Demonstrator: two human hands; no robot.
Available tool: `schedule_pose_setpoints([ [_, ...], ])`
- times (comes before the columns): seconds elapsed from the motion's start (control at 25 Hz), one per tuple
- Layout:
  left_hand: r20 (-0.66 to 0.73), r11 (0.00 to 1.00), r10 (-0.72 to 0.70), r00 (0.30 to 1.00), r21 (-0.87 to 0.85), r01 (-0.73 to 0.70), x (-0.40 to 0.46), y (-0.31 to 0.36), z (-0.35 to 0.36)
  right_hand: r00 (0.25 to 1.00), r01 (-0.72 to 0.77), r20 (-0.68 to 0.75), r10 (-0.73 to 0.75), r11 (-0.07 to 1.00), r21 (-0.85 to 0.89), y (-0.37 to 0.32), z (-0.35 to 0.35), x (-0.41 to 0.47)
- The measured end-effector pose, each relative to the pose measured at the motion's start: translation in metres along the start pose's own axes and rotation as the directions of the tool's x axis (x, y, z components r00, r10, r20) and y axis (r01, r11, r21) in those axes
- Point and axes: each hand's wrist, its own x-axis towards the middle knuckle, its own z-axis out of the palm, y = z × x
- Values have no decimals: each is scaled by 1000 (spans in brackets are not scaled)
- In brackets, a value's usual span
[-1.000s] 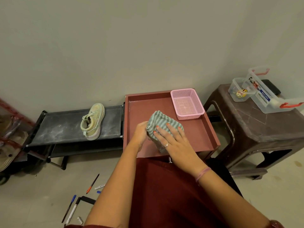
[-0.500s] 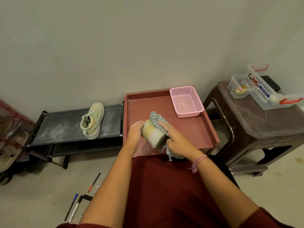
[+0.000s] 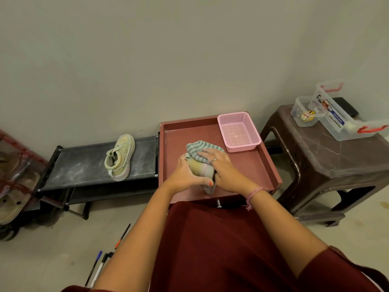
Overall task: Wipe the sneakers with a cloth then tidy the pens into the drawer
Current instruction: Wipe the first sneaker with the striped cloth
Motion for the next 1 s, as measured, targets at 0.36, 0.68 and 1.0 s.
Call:
schedule_pose_setpoints([
  [0.36, -381, 927, -62, 923, 320, 194, -12, 16, 34, 988, 98, 129, -89, 993, -63, 4, -1, 3],
  [0.68, -285, 961, -8, 959, 262, 86, -44, -22, -5, 962, -71, 271, 26, 985, 160, 16, 45, -20],
  [1.0, -374, 996, 82, 924, 17, -82, -29, -47, 15, 980, 60, 191, -52, 998, -37, -13, 59, -13],
])
